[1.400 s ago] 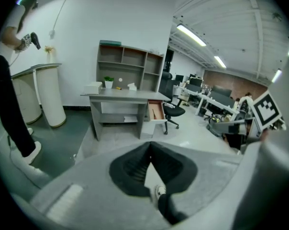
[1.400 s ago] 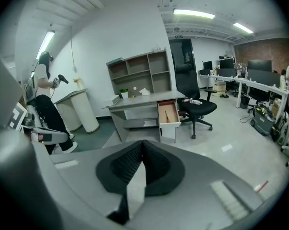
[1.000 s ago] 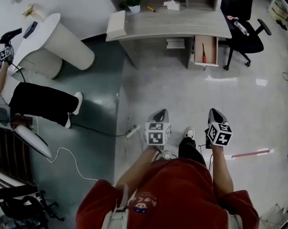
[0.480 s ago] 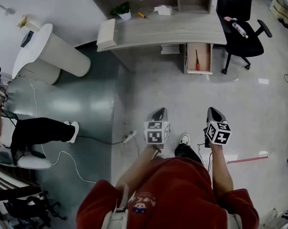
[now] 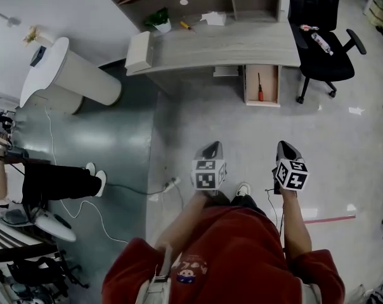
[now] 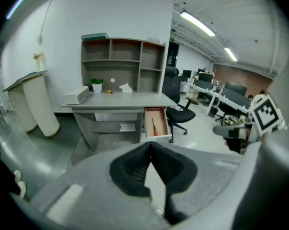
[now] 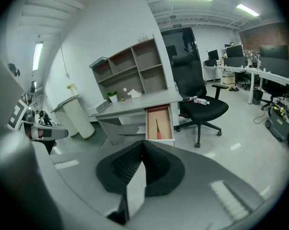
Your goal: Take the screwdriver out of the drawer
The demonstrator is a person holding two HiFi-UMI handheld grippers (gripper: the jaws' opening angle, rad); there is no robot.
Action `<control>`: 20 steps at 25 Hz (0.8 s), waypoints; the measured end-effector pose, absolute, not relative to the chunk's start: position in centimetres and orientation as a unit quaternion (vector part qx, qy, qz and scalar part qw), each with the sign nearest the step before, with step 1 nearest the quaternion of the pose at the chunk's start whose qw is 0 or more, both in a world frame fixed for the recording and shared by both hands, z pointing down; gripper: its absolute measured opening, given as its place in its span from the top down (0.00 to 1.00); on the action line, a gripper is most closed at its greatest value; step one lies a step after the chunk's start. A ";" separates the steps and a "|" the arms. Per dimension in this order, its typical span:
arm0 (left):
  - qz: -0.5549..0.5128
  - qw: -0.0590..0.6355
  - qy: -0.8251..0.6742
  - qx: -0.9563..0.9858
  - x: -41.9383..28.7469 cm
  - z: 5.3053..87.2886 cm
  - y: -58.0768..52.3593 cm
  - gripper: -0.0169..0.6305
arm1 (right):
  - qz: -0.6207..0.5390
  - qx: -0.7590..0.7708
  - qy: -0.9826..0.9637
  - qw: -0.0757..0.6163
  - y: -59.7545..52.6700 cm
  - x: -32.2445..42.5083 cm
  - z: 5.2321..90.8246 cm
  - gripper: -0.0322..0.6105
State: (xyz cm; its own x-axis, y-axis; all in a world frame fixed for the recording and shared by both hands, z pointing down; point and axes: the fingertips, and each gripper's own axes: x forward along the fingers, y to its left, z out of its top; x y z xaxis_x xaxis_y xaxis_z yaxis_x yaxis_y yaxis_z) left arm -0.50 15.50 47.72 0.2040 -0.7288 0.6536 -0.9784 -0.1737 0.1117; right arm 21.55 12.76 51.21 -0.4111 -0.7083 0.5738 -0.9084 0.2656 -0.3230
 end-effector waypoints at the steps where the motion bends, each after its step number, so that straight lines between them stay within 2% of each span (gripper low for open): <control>1: 0.235 0.264 -0.586 0.729 -0.4 47.8 15.1 0.98 | 0.314 0.518 -0.780 0.158 12.4 21.6 51.3 0.95; 20: 0.222 0.267 -0.575 0.741 -1.6 49.2 6.6 0.98 | 0.305 0.530 -0.775 0.160 5.1 19.8 51.4 0.95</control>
State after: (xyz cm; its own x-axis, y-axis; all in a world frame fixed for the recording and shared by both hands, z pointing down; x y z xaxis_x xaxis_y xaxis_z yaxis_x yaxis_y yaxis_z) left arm -1.63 6.56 49.16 0.2406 -0.7330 0.6363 -0.9704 -0.1966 0.1404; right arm 19.83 5.11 51.38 -0.3873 -0.7235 0.5715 -0.9190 0.2529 -0.3026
